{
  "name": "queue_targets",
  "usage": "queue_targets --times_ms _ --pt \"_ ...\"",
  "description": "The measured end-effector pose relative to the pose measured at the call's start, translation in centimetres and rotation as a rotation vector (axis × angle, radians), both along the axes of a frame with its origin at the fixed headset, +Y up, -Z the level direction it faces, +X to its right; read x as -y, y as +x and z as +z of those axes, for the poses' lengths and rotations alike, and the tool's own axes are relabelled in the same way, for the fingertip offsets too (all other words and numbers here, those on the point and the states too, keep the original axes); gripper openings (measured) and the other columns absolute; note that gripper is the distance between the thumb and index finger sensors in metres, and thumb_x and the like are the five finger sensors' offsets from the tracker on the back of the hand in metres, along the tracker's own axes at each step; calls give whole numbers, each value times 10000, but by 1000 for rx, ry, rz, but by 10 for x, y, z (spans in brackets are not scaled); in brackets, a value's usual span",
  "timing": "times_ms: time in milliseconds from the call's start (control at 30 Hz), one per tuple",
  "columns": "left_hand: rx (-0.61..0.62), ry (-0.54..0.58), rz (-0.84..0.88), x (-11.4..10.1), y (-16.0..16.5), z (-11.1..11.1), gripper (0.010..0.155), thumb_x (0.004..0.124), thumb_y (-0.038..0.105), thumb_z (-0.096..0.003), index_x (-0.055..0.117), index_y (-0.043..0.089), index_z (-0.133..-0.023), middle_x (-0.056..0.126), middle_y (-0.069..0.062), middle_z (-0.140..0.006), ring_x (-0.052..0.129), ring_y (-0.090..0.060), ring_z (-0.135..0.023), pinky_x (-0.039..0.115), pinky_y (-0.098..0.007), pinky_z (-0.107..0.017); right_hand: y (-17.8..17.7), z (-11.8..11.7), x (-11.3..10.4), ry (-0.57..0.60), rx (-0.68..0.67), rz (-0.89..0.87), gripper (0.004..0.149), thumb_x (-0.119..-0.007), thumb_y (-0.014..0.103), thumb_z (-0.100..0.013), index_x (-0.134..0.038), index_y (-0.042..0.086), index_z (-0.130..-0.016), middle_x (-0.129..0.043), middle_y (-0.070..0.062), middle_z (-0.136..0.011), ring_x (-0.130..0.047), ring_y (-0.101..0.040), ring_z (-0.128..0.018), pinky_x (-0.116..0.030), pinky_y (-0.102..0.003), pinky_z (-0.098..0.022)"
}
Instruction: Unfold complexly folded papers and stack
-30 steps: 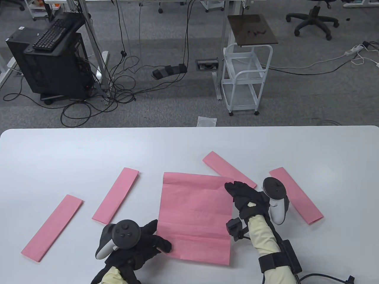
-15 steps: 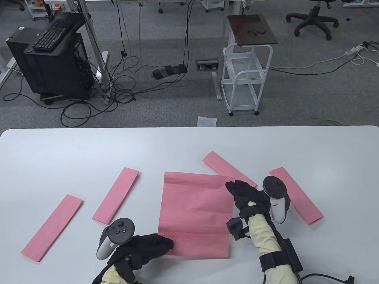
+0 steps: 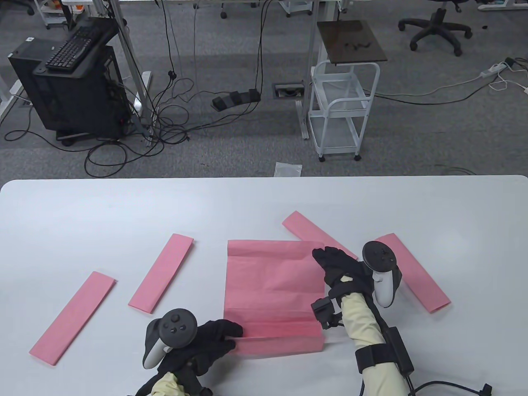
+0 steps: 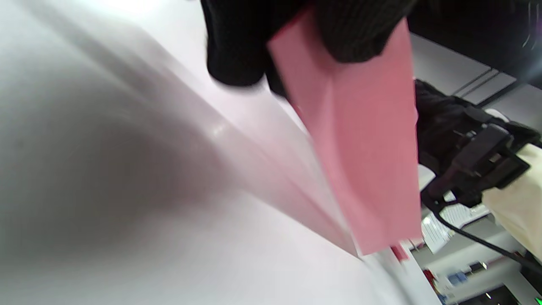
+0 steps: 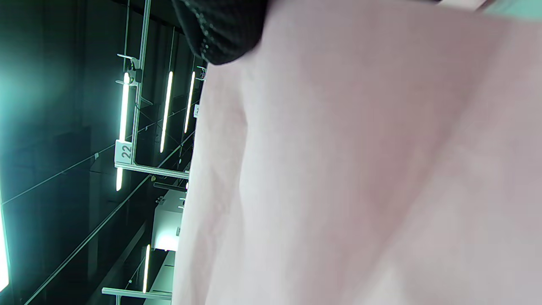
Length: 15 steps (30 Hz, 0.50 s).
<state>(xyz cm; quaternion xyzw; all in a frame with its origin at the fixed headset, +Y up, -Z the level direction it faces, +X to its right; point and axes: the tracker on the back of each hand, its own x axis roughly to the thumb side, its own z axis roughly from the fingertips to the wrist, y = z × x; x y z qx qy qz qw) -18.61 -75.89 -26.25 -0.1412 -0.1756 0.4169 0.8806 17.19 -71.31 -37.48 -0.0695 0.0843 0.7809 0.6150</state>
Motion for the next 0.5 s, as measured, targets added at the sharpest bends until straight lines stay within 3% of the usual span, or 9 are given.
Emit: queue_targets --times_ms 33,67,100,133,167,233,333,433,500 --pt "12 8 -14 -1 1 0 365 778 339 -533 800 305 -896 376 -144 -1209 367 -503 -1080 223 -630 -760 0 0 1 -2 1 2 402 -740 318 -508 -848 28 -764 -959 -74 -564 -912 -330 -636 -469 -575 -709" --pt "19 21 -67 -4 1 1 376 756 339 -546 775 307 -920 93 -142 -1198 93 -491 -1057 78 -629 -724 0 -1 4 -3 5 8 401 -739 319 -509 -848 30 -765 -958 -73 -565 -912 -328 -638 -468 -575 -710" --pt "36 57 -95 -6 0 0 385 730 348 -555 746 322 -939 -29 -34 -1175 -22 -433 -1044 41 -600 -734 -1 -2 6 -2 10 13 402 -739 319 -508 -847 30 -766 -958 -73 -567 -911 -329 -640 -467 -576 -711" --pt "71 119 -130 -8 0 0 382 727 352 -555 750 328 -936 -62 44 -1160 -94 -376 -1033 13 -583 -733 -1 -2 8 -5 15 25 402 -739 320 -508 -846 31 -766 -957 -74 -568 -910 -329 -641 -467 -576 -711" --pt "101 132 -158 -8 0 -1 383 731 366 -550 762 331 -929 -32 33 -1171 -82 -368 -1040 16 -581 -732 -2 -3 10 -8 15 33 402 -739 321 -508 -846 34 -767 -957 -72 -568 -910 -328 -642 -465 -576 -712" --pt "206 19 -170 -2 1 -2 422 680 447 -567 740 305 -960 -36 19 -1180 -130 -375 -1022 -18 -583 -712 -5 -5 17 -13 8 41 402 -740 320 -506 -847 33 -766 -958 -72 -567 -911 -327 -641 -465 -577 -712" --pt "203 -108 -101 13 6 -3 529 582 523 -576 799 207 -942 6 13 -1197 -209 -350 -991 -110 -572 -654 -11 -7 26 -23 -29 23 403 -741 319 -506 -848 30 -765 -958 -74 -567 -910 -331 -641 -465 -579 -711" --pt "238 -117 -258 21 15 -5 532 570 538 -574 804 217 -929 30 -5 -1206 -204 -350 -997 -111 -580 -646 -18 -8 32 -34 -39 27 403 -742 317 -505 -850 28 -763 -958 -80 -567 -910 -336 -638 -466 -581 -709" --pt "248 -88 -340 22 22 -4 447 646 474 -577 719 264 -965 32 -33 -1195 -164 -348 -1016 -89 -582 -657 -20 -10 34 -34 -45 44 403 -742 318 -505 -849 29 -764 -958 -80 -567 -910 -336 -639 -466 -581 -709"
